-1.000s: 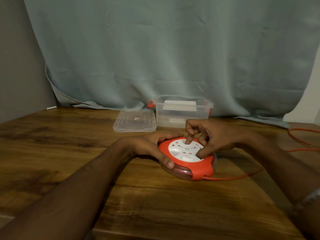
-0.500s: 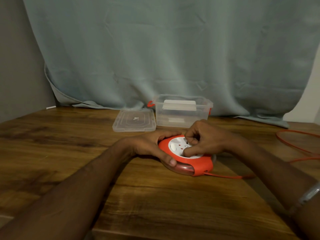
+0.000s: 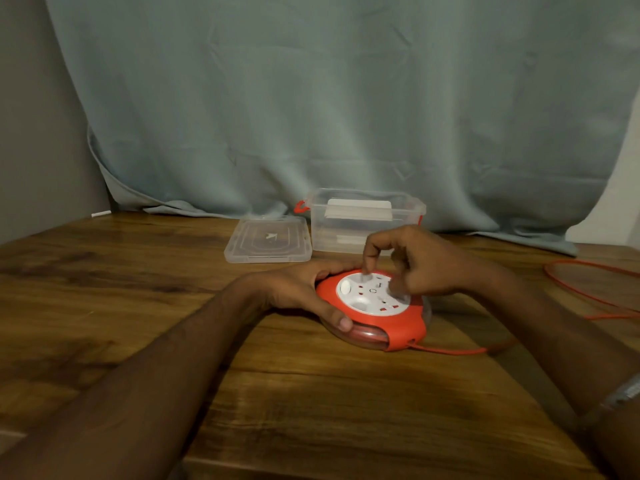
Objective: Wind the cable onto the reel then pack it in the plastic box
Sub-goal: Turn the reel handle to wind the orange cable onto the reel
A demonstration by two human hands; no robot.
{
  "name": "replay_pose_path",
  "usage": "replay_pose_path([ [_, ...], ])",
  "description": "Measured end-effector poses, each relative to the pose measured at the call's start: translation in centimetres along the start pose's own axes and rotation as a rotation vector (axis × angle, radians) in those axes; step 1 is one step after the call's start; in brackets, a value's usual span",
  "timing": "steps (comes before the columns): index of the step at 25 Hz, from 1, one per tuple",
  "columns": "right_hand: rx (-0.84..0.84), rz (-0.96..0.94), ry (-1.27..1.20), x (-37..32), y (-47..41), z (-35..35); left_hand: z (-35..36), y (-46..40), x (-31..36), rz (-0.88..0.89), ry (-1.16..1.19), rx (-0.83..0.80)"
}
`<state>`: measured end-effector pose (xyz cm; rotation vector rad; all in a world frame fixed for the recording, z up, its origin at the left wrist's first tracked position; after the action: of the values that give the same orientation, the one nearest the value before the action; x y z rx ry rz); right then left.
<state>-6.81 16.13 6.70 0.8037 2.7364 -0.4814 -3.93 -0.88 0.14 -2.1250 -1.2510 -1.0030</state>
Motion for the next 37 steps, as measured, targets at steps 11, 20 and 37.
replay_pose_path([
  [11,-0.298,0.049,-0.337,1.6,0.4,1.4,0.6,0.4,0.5,-0.006,0.01,-0.092],
  [20,-0.192,0.101,-0.182,1.3,0.7,0.9,0.4,0.7,0.4,-0.046,-0.037,-0.064],
  [37,-0.033,-0.014,0.058,-0.5,-0.2,1.8,0.2,0.4,0.6,-0.012,-0.04,-0.008],
])
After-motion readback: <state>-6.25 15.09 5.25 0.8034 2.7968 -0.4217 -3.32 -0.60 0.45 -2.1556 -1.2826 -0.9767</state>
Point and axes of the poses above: each hand's wrist, its own y-axis away from the middle knuckle, its own z-axis out of the palm, x = y × z, the point moved 6 cm from there along -y, towards the middle knuckle, and after that the axes turned 1 degree about z, right-handed, at the moved point
